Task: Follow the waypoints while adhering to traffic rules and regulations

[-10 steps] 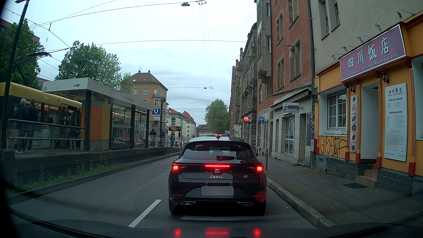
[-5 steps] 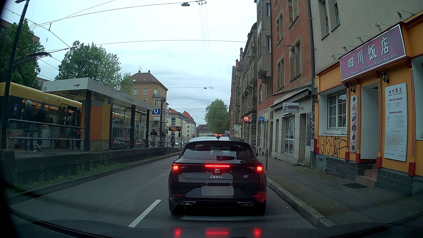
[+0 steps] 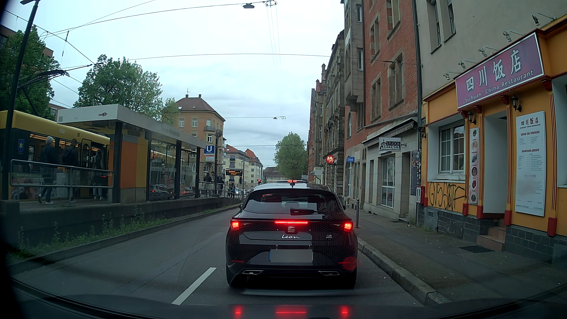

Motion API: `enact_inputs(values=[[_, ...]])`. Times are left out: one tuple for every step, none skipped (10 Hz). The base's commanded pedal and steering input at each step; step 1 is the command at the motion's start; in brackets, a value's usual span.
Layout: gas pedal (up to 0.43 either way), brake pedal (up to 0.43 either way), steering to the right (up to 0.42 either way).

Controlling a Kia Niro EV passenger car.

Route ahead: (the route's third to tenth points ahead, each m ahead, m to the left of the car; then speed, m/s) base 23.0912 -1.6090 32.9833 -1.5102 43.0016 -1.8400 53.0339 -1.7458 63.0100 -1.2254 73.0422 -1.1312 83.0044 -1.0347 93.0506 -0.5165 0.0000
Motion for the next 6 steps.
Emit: enact_inputs(values=[[0.0, 0.311, -0.037], [0.0, 0.305, -0.036], [0.0, 0.305, -0.037], [0.0, 0.305, -0.037], [0.0, 0.305, -0.036], [0.0, 0.311, -0.037]])
